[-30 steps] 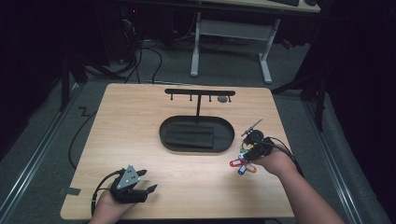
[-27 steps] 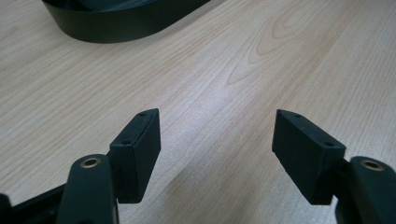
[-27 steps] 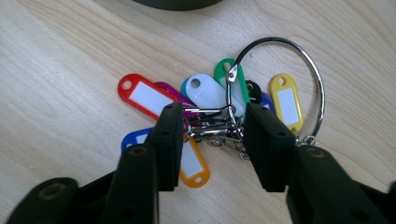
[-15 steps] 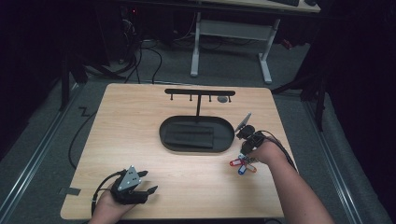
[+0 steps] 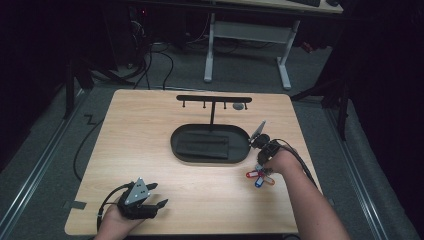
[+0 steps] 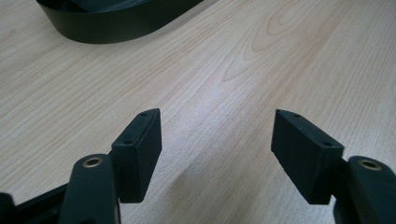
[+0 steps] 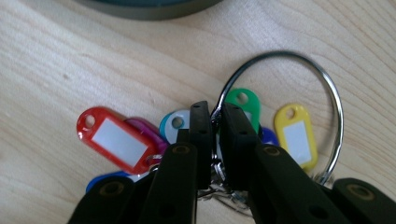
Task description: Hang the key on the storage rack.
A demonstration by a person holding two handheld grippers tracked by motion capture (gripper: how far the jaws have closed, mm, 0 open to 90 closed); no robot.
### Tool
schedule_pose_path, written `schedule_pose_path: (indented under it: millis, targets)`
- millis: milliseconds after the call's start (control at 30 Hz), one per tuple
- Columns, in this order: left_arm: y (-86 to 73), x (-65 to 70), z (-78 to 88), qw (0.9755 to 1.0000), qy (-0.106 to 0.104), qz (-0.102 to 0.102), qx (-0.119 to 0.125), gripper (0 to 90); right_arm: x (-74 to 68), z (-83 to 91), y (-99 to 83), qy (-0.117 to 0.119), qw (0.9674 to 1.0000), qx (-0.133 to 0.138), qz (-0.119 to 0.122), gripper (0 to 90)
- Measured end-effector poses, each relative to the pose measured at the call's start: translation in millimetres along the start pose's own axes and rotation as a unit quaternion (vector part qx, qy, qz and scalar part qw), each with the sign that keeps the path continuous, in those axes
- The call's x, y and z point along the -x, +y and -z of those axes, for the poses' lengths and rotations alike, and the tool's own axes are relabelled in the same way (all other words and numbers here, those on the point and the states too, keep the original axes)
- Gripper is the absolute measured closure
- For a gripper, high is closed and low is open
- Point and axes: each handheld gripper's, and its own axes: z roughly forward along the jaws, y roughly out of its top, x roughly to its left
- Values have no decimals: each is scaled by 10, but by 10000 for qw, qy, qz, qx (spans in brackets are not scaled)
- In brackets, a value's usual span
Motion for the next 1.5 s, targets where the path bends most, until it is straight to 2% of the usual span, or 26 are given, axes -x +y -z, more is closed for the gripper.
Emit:
schedule_pose_path:
  millis: [100, 167, 267, 300, 533, 567, 600, 1033, 1300, 1500]
  targets:
    - [-1, -1, 1, 10000, -8, 7, -2, 341, -19, 32, -18, -59, 10000, 17, 58, 852]
    - [-3, -1, -4, 10000, -10, -5, -4, 340, -21, 98, -55, 37, 10000, 41, 60, 852]
    - [-1, -1, -7, 10000, -14, -3, -14, 340, -44, 195, -108, 47, 9999, 76, 111, 851]
    - [-1, -1, -8, 10000, -15, -2, -15, 340, -51, 235, -125, 69, 9998, 75, 194, 852]
    - [3, 7, -15, 10000, -24, -11, -11, 340, -150, 526, -209, -40, 9982, 224, 556, 850]
    - [3, 8, -17, 10000, -31, -6, -13, 340, -171, 578, -220, -43, 9983, 237, 523, 850]
    - [3, 8, -19, 10000, -34, -5, -12, 340, -187, 640, -237, -63, 9975, 295, 633, 848]
    - [2, 12, -25, 10000, -53, -14, -18, 340, -294, 1072, -323, -260, 9946, 432, 911, 847]
    - [0, 9, -27, 10000, -72, -21, -44, 340, -314, 1328, -333, -282, 9940, 572, 891, 852]
    - [0, 10, -28, 10000, -71, -25, -34, 340, -323, 1455, -340, -385, 9934, 556, 925, 853]
